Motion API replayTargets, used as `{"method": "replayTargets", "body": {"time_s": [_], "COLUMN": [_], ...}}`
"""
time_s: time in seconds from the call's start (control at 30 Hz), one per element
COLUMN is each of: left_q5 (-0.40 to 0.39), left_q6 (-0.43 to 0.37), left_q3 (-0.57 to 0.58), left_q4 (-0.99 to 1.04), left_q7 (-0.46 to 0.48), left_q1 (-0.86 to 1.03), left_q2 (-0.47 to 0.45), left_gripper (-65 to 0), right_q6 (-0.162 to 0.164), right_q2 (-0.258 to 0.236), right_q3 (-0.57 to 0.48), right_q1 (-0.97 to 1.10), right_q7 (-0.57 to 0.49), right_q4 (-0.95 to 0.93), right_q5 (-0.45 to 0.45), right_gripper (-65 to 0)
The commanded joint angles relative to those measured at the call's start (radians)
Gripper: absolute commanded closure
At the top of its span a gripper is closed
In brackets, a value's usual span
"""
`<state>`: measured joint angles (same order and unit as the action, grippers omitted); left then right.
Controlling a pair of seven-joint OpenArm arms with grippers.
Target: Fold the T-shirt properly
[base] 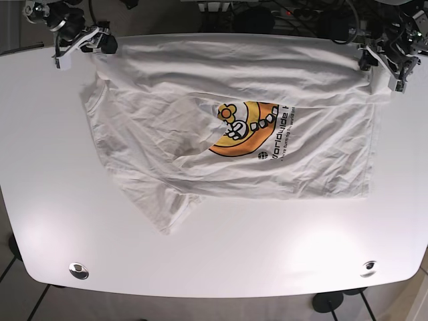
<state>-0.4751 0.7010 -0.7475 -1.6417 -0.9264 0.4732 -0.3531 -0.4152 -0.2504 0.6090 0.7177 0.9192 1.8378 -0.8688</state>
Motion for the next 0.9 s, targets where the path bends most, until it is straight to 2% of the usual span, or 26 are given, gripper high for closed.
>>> {"method": "replayTargets", "body": {"time_s": [0.03,0.1,0.13,0.17,0.2,0.23,0.27,0.33,0.4,0.47,0.53,0.57,0.63,0.7,0.73,0.83,0.9], "left_q5": [-0.009,-0.014,-0.049,-0.096,-0.188,-0.265,-0.304,-0.327,-0.307,-0.285,-0.219,-0.167,-0.03,0.068,0.092,0.106,0.109], "left_q6": [-0.003,-0.003,-0.003,-0.003,-0.003,-0.003,-0.003,-0.003,-0.003,-0.003,-0.003,-0.003,-0.003,-0.003,-0.003,-0.003,-0.003], "left_q3": [-0.03,-0.037,-0.062,-0.082,-0.109,-0.117,-0.109,-0.073,-0.027,0.0,0.0,0.004,0.046,0.095,0.09,0.069,0.041], "left_q4": [-0.016,-0.021,-0.021,-0.021,-0.019,-0.019,-0.019,-0.028,-0.065,-0.085,-0.082,-0.073,-0.021,0.047,0.073,0.108,0.111], "left_q7": [0.014,0.014,0.014,0.014,0.014,0.014,0.014,0.008,-0.041,-0.085,-0.082,-0.069,-0.033,-0.004,-0.004,-0.006,-0.006], "left_q1": [0.005,0.005,0.002,-0.006,-0.006,-0.003,-0.001,-0.001,-0.001,0.0,0.006,0.006,-0.006,-0.052,-0.06,-0.06,-0.04], "left_q2": [-0.054,-0.093,-0.116,-0.128,-0.159,-0.186,-0.194,-0.194,-0.188,-0.153,-0.1,-0.077,-0.044,-0.041,-0.041,-0.045,-0.06], "left_gripper": [-40.3,-40.3,-40.3,-40.3,-40.3,-40.3,-40.3,-40.3,-40.1,-40.1,-38.5,-35.0,-23.1,-16.7,-15.8,-15.7,-15.7], "right_q6": [-0.007,-0.007,-0.007,-0.007,-0.02,-0.055,-0.081,-0.126,-0.127,-0.126,-0.126,-0.126,-0.126,-0.126,-0.126,-0.126,-0.126], "right_q2": [0.026,0.044,0.052,0.052,0.05,0.064,0.076,0.081,0.089,0.105,0.109,0.107,0.096,0.055,0.041,-0.008,-0.017], "right_q3": [0.07,0.117,0.131,0.131,0.127,0.114,0.09,0.007,-0.051,-0.076,-0.076,-0.076,-0.076,-0.076,-0.076,-0.071,-0.07], "right_q1": [0.033,0.041,0.043,0.041,0.033,0.01,0.003,-0.01,-0.031,-0.036,-0.053,-0.066,-0.082,-0.116,-0.12,-0.134,-0.132], "right_q7": [-0.013,-0.013,-0.013,-0.013,-0.013,-0.013,-0.013,-0.004,0.004,0.004,0.004,0.005,0.005,0.005,0.005,0.001,0.002], "right_q4": [0.092,0.144,0.162,0.164,0.165,0.165,0.165,0.165,0.158,0.145,0.112,0.087,0.01,-0.074,-0.114,-0.195,-0.204], "right_q5": [-0.019,-0.019,-0.019,-0.019,-0.019,-0.019,-0.019,-0.019,-0.016,-0.013,-0.013,-0.011,-0.011,-0.011,-0.011,-0.002,0.047], "right_gripper": [-50.3,-50.3,-50.3,-50.3,-50.3,-50.3,-50.1,-50.1,-48.5,-41.2,-32.0,-27.6,-19.5,-16.8,-16.8,-16.6,-16.6]}}
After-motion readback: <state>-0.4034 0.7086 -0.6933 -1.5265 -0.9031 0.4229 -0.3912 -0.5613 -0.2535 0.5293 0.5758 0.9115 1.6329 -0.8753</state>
